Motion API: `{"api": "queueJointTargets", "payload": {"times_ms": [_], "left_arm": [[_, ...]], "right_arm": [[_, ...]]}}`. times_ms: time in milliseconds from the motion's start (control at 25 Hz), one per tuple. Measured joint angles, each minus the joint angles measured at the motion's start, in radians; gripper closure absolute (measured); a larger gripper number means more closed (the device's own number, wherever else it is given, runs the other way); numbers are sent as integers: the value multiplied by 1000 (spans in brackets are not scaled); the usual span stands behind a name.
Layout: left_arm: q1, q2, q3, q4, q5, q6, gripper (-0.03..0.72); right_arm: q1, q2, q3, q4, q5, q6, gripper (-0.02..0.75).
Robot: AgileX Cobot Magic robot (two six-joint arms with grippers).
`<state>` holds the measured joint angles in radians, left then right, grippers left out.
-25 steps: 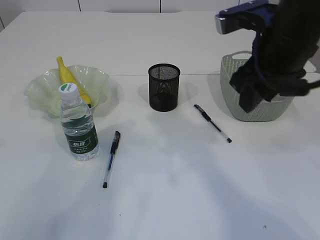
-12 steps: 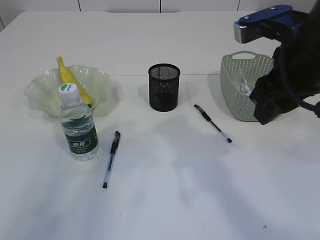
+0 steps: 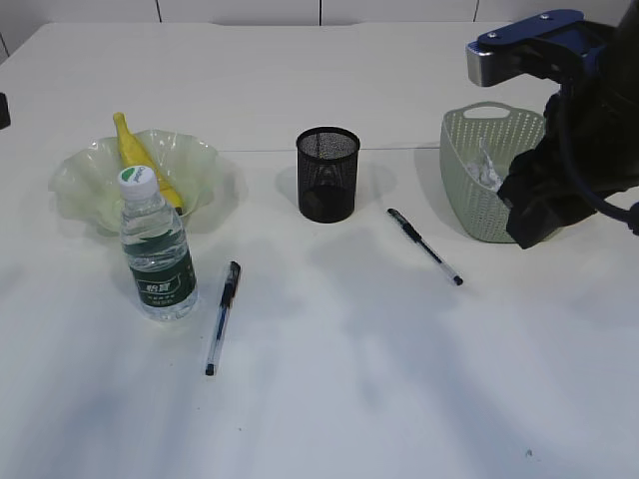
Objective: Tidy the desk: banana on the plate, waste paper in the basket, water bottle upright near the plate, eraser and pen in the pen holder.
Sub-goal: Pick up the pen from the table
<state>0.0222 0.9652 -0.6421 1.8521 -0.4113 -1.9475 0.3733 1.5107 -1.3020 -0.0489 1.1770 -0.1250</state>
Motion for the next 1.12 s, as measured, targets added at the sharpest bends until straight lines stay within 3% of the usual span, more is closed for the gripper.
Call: {"api": "queueJointTargets", "payload": {"times_ms": [880,1120], "left_arm": [[0,195,0,0,41,-20,185],[0,268,0,0,113,86,186]], "right_arm": [[0,0,0,0,19,0,359],[0,0,0,0,19,-2,359]]}}
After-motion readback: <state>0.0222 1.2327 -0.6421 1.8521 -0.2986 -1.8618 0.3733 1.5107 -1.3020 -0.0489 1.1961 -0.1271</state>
